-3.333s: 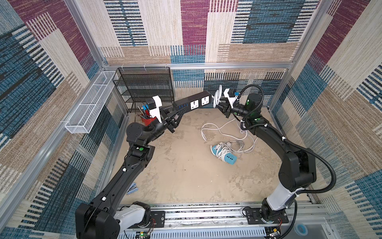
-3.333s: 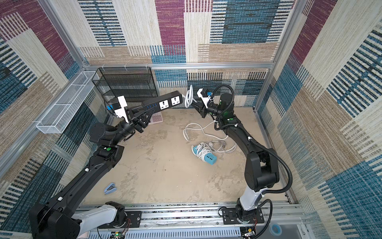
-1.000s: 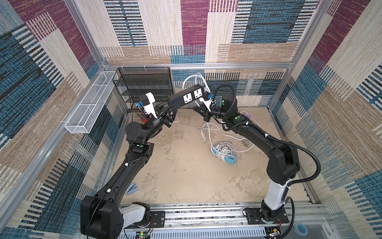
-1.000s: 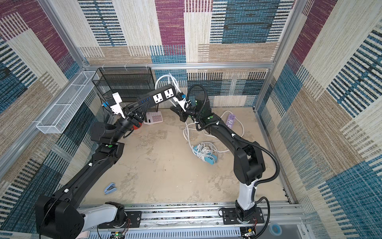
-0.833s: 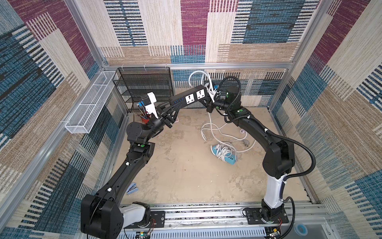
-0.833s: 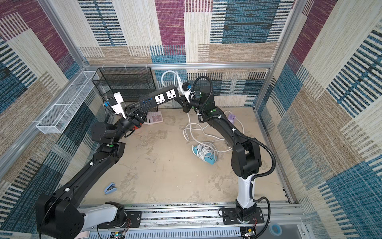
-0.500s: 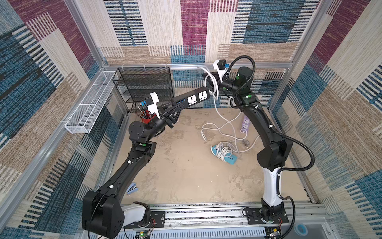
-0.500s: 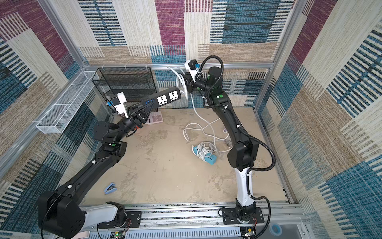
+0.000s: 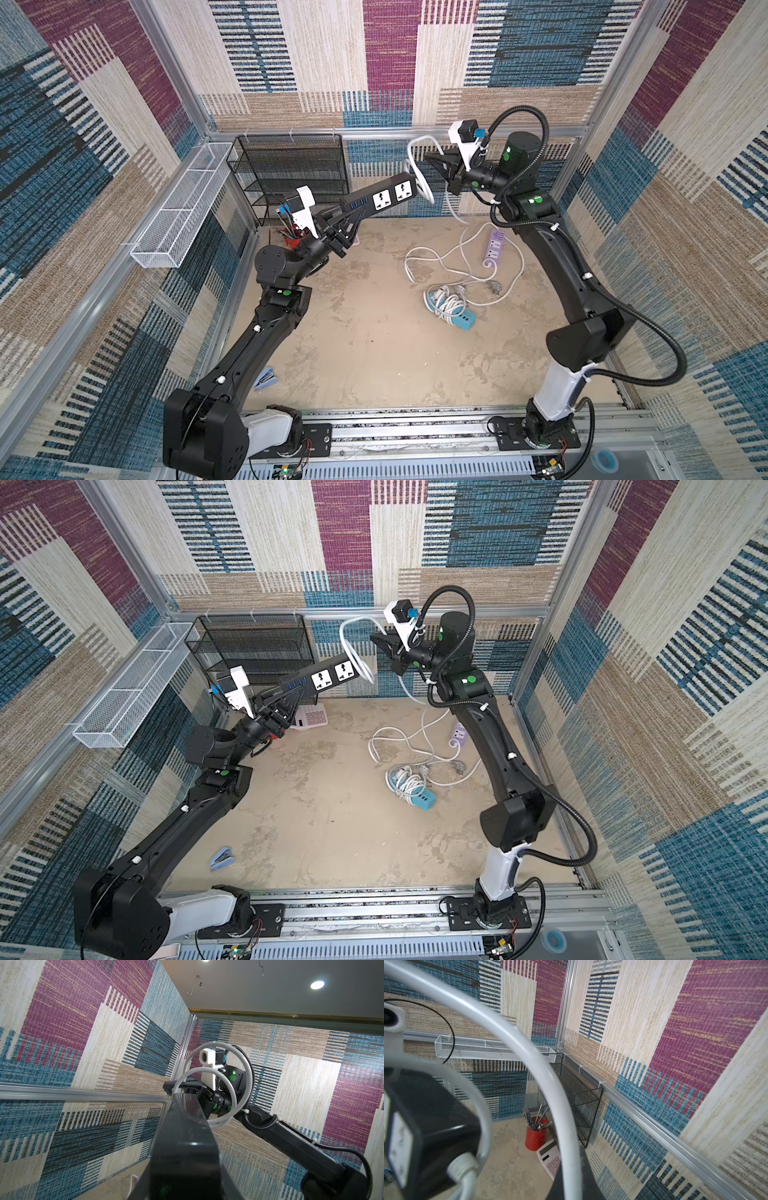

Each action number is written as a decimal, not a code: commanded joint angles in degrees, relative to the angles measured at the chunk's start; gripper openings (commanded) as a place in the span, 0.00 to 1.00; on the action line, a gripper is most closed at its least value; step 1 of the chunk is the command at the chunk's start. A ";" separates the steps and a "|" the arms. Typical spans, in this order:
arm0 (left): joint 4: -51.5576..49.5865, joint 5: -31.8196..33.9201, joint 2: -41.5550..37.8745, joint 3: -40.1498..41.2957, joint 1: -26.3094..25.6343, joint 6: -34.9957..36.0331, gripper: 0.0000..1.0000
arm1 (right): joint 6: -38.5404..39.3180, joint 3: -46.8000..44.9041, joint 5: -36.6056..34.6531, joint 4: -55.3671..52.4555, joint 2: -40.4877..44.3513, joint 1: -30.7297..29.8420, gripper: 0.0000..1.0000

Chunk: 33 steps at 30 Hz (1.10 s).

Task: Unwrap the cord wrapped around the power strip
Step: Unwrap the power cord from the power strip.

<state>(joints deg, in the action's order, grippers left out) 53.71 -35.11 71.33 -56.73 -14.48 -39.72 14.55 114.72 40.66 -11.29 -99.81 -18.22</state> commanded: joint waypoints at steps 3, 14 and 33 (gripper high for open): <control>1.39 3.40 -0.71 0.13 1.17 1.89 0.00 | 2.53 -12.68 -1.25 5.30 10.21 -1.14 0.00; 1.55 4.80 -1.67 0.46 3.62 1.81 0.00 | 4.35 -31.66 -4.41 2.21 19.04 -11.44 0.00; 3.77 3.76 -1.76 0.04 4.16 -1.17 0.00 | 1.31 -20.27 -6.09 7.52 -5.02 -12.81 0.00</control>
<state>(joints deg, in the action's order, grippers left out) 53.67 -31.44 69.63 -56.27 -10.37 -39.70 16.53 91.15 34.52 -5.82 -102.74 -31.09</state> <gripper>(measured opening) 0.343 0.083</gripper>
